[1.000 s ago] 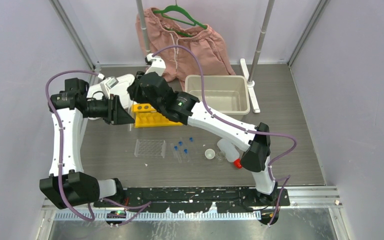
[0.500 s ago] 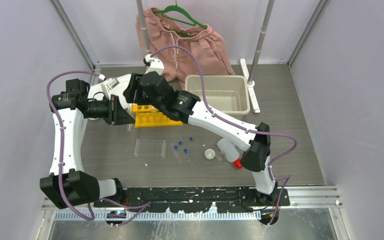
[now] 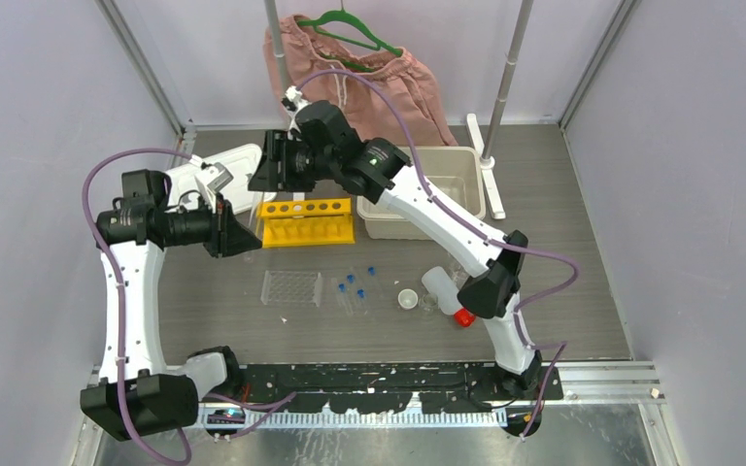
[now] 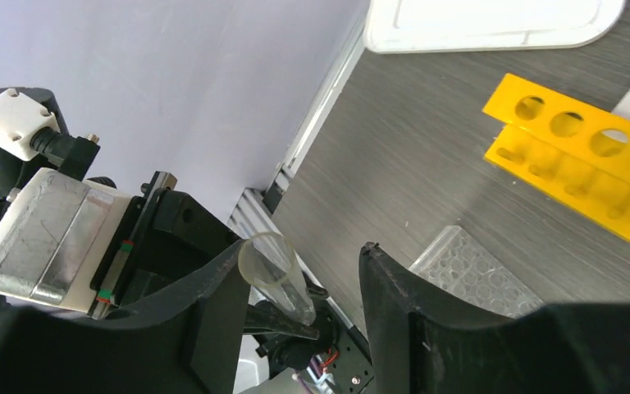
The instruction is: Organize the chemistry lab equipment
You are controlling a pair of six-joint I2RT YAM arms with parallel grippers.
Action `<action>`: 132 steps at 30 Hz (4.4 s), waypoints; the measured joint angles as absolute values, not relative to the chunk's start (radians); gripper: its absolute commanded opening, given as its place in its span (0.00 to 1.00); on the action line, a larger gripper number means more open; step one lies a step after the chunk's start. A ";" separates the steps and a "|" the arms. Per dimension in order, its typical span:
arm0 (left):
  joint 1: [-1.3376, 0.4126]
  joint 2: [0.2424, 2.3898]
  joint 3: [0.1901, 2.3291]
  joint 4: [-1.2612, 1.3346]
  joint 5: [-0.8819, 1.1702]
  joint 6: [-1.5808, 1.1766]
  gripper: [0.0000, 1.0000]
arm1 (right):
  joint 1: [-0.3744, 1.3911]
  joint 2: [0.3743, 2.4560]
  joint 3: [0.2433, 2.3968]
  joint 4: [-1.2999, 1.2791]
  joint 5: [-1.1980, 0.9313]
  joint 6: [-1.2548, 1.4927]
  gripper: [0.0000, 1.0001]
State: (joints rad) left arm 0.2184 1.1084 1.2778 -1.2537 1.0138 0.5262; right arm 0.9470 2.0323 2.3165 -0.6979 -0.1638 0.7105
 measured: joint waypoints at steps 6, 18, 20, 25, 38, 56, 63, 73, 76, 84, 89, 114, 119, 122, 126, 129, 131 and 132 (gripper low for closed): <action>0.218 1.103 1.276 -1.253 1.010 0.558 0.00 | 0.945 2.107 2.414 -0.761 -0.254 0.702 0.46; 0.202 1.151 1.272 -1.239 1.010 0.552 0.95 | 0.933 2.119 2.421 -0.795 -0.278 0.672 0.07; 0.200 1.169 1.272 -1.227 1.000 0.530 1.00 | 0.927 2.119 2.421 -0.803 -0.258 0.655 0.04; 0.200 1.221 1.273 -1.194 0.955 0.450 1.00 | 0.912 2.119 2.431 -0.825 -0.087 0.549 0.01; 0.253 1.456 1.349 -1.104 0.794 0.248 0.92 | 0.906 2.091 2.109 -0.479 0.353 0.264 0.01; 0.282 1.503 1.357 -1.067 0.740 0.221 0.84 | 0.985 2.091 1.974 -0.172 0.486 0.110 0.01; 0.282 1.503 1.356 -1.067 0.725 0.223 0.83 | 0.986 2.091 1.931 -0.175 0.486 0.115 0.01; 0.282 1.503 1.356 -1.074 0.723 0.242 0.82 | 0.989 2.092 1.931 -0.174 0.472 0.136 0.01; 0.282 1.503 1.356 -1.074 0.719 0.244 0.82 | 0.991 2.092 1.932 -0.177 0.466 0.138 0.01; 0.283 1.503 1.356 -1.082 0.717 0.248 0.82 | 0.996 2.099 1.932 -0.187 0.458 0.139 0.01; 0.283 1.503 1.356 -1.094 0.716 0.258 0.82 | 0.996 2.106 1.934 -0.181 0.458 0.139 0.01; 0.284 1.503 1.356 -1.105 0.705 0.273 0.82 | 0.995 2.171 1.933 -0.217 0.432 0.151 0.05; 0.284 1.503 1.356 -1.106 0.699 0.274 0.82 | 0.996 2.172 1.908 -0.215 0.432 0.165 0.06; 0.284 1.503 1.356 -1.109 0.696 0.275 0.82 | 0.996 2.174 1.891 -0.213 0.433 0.171 0.10; 0.284 1.503 1.356 -1.112 0.690 0.278 0.84 | 0.996 2.175 1.877 -0.212 0.433 0.181 0.25; 0.284 1.503 1.356 -1.112 0.687 0.281 0.87 | 0.996 2.175 1.866 -0.206 0.433 0.188 0.43; 0.284 1.503 1.356 -1.113 0.682 0.283 0.95 | 0.996 2.175 1.858 -0.196 0.435 0.196 0.53; 0.284 1.503 1.356 -1.115 0.680 0.287 0.98 | 0.996 2.175 1.853 -0.194 0.436 0.202 0.57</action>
